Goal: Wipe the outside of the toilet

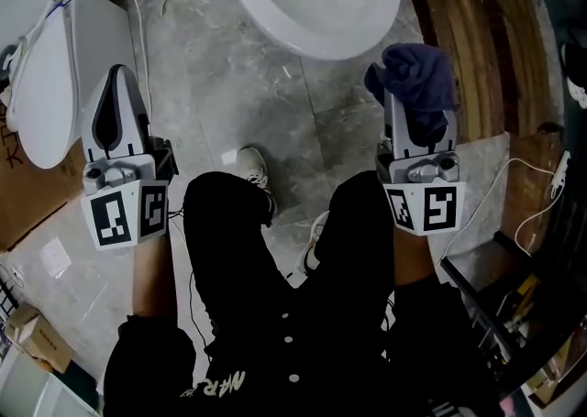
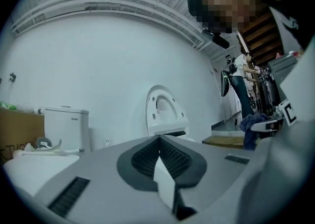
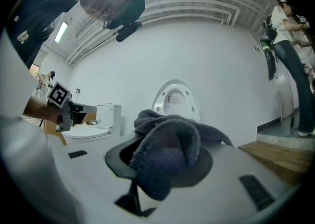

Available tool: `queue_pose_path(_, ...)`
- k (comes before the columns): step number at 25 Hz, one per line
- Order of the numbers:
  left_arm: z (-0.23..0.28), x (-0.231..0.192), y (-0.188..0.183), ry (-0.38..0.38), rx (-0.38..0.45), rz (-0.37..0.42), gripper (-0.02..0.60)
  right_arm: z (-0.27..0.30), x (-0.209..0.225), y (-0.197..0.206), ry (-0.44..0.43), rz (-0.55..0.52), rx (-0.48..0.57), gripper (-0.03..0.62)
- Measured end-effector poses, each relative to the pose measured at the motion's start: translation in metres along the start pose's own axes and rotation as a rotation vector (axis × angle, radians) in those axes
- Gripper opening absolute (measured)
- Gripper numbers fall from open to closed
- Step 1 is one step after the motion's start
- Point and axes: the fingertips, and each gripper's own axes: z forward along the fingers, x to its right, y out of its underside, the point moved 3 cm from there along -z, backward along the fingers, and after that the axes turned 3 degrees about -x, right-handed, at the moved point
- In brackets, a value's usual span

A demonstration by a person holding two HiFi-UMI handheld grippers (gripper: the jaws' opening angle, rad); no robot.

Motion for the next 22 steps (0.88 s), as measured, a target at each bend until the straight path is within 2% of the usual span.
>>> queue_pose_path(6,0.006,0.002,0.036,0.014,0.003,-0.012,0.009,0.005,-0.007,0.038,-0.029,-0.053,0.003,0.129)
queue_pose_path(11,0.014,0.012,0.059,0.062,0.032,0.003,0.009,0.006,0.001,0.076,-0.083,-0.088,-0.046,0.129)
queue_pose_path(15,0.017,0.013,0.077,0.088,0.048,0.002,0.009,0.009,0.011,0.108,-0.090,-0.071,-0.096,0.129)
queue_pose_path(22,0.022,0.017,0.107,0.119,0.059,0.010,0.009,0.018,0.028,0.150,-0.194,-0.087,-0.125,0.129)
